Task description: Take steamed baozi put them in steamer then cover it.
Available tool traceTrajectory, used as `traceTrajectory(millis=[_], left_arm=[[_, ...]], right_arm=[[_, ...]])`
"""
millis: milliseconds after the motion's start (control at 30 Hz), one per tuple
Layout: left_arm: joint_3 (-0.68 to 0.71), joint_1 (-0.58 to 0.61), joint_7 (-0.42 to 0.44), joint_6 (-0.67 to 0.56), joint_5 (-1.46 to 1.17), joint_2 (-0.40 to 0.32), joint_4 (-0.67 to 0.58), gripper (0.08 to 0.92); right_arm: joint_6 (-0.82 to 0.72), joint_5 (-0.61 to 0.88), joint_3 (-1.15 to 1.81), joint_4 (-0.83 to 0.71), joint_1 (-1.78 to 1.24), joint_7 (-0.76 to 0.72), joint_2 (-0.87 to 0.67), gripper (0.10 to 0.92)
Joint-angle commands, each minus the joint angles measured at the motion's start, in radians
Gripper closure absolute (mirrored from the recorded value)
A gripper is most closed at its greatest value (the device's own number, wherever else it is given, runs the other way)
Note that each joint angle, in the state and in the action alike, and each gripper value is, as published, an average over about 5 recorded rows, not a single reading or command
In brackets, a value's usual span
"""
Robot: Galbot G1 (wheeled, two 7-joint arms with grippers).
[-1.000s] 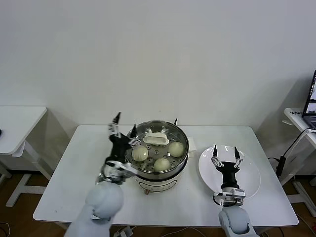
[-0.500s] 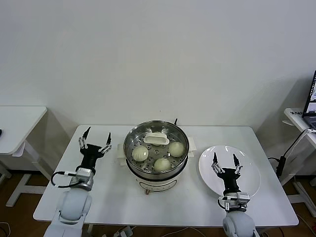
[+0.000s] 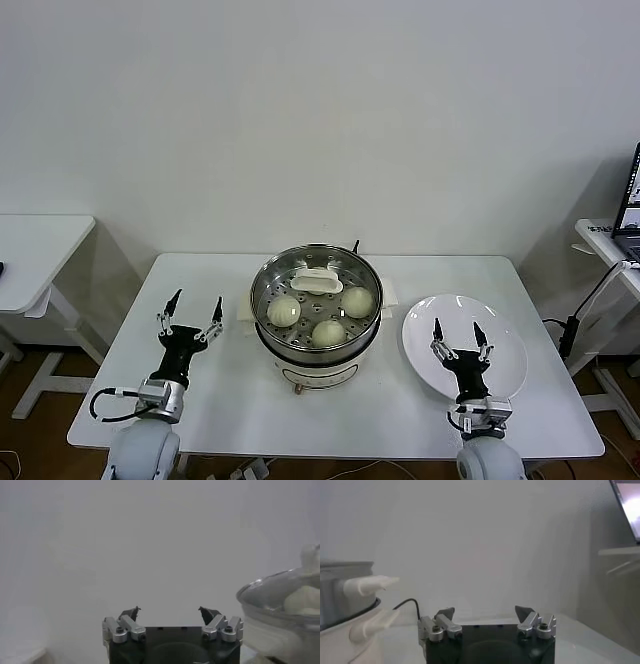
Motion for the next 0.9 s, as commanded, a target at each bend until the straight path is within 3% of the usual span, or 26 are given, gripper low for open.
traceTrajectory(millis=[33, 900], left_arm=[[0.011, 0.080, 0.015, -0.073, -0.039, -0.008, -0.008, 0.177], [0.038, 0.117, 0.025, -0.075, -0.006, -0.019, -0.045, 0.177]], right_arm=[[-0.011, 0.012, 0.012, 0.013, -0.026, -0.009, 0.000, 0.203], [0.003, -0.004, 0.037, 0.005, -0.042, -0.010, 0.030, 0.203]])
